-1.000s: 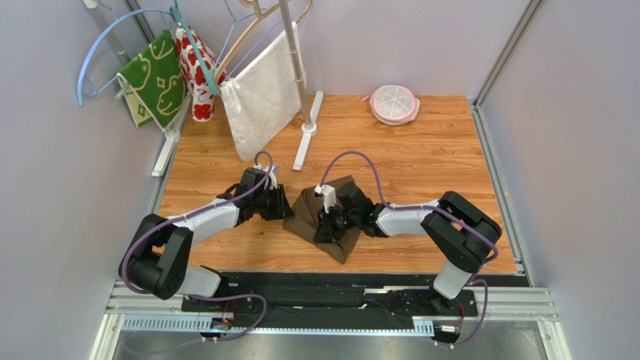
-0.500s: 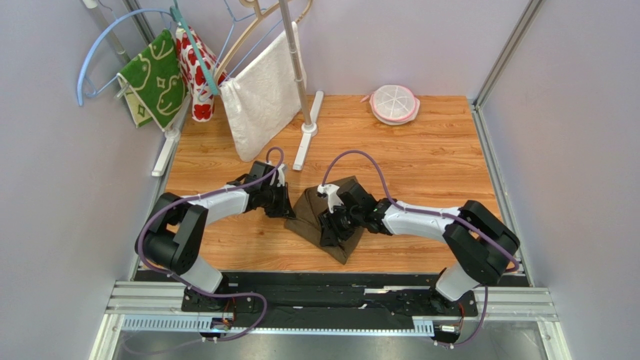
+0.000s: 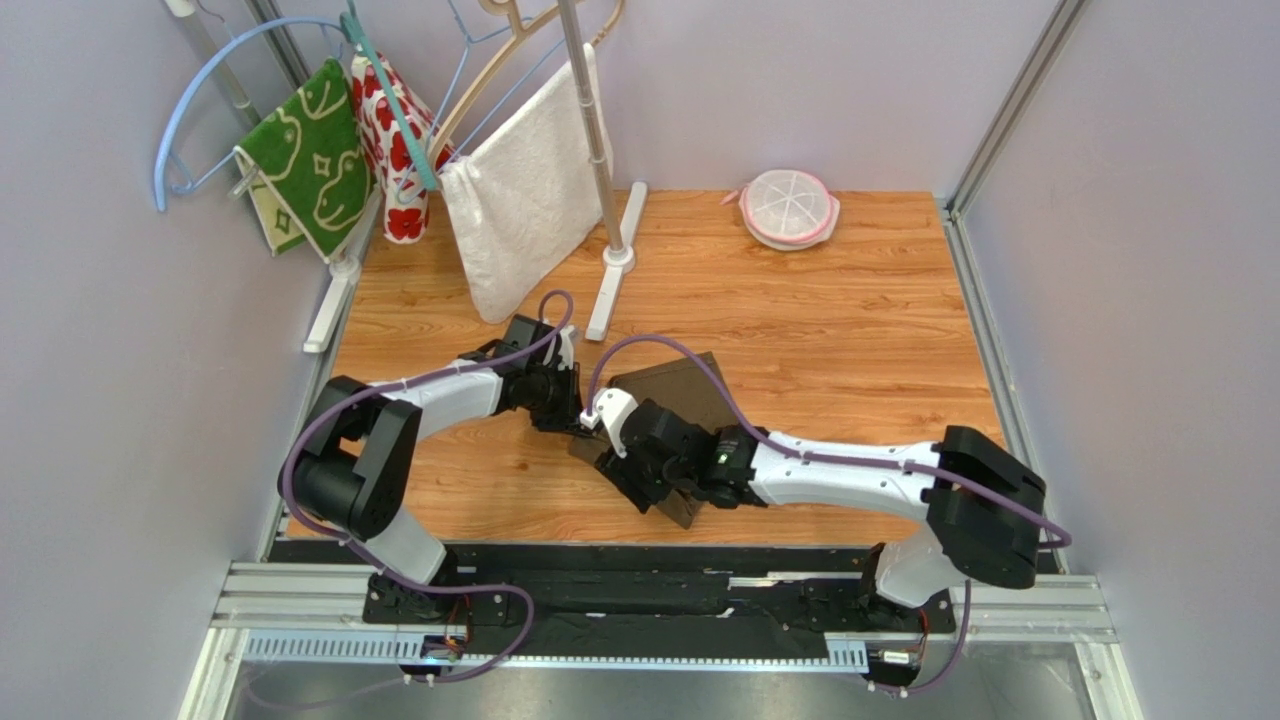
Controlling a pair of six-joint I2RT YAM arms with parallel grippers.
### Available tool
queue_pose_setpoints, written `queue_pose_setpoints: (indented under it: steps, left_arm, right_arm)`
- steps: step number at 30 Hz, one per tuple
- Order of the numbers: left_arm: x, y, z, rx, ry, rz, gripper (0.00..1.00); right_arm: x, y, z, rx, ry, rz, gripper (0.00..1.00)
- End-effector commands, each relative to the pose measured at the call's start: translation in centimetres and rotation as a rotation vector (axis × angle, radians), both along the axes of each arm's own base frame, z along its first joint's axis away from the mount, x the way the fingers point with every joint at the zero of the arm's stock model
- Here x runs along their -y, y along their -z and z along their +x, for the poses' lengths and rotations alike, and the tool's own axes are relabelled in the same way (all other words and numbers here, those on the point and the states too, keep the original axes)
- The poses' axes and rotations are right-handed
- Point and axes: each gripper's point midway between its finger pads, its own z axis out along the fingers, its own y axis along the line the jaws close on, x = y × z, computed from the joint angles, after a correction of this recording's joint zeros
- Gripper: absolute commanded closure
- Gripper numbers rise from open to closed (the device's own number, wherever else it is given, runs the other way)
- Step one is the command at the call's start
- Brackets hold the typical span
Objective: Fold the napkin, place the utensils inside, and roll it up
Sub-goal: Roll the napkin with the utensil
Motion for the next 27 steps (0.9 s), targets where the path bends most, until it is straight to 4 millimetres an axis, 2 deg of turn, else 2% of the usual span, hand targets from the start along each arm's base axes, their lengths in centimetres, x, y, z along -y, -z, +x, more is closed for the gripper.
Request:
queue_pose_setpoints:
  steps: [1,9,17,21,23,24,25,26,27]
  left_arm:
    - [-1.2,1.2,-0.2,-0.021,0.017,0.075,1.0]
    - [-1.1,1.1,-0.1,-0.022,0.019,0.073,1.0]
    - [-0.8,0.9,0.0,-0.019,0.03,0.059,1.0]
    - [-0.4,0.5,0.0,-0.01,0.044,0.03,1.0]
    - [-0.3,0.4,0.0,-0.004,0.046,0.023,0.94]
    - [-0.3,0.1,0.1,0.005,0.042,0.021,0.9]
    - [-0.2,-0.1,0.1,0.009,0.041,0.019,0.77]
    - [-0.3,-0.3,0.2,0.013,0.036,0.02,0.69]
    - [-0.5,-0.8,0.4,0.033,0.028,0.026,0.59]
  right_arm:
    - [0.6,1.8,1.4,0.137,0.066,-0.095,0.45]
    - [0.3,3.8,1.0,0.163,0.038,-0.143,0.45]
    - [1.2,6.5,0.6,0.13,0.031,-0.217,0.53]
    - [1.7,8.0,0.1,0.054,0.044,-0.222,0.57]
    - [2.0,8.3,0.3,0.012,0.063,-0.203,0.62]
    - [2.1,8.7,-0.2,-0.035,0.047,-0.19,0.64]
    - [2.1,8.9,-0.3,-0.066,0.056,-0.175,0.7]
    - [2.4,8.9,0.0,-0.095,0.07,-0.161,0.72]
    - [2.5,9.3,-1.0,-0.158,0.044,-0.145,0.74]
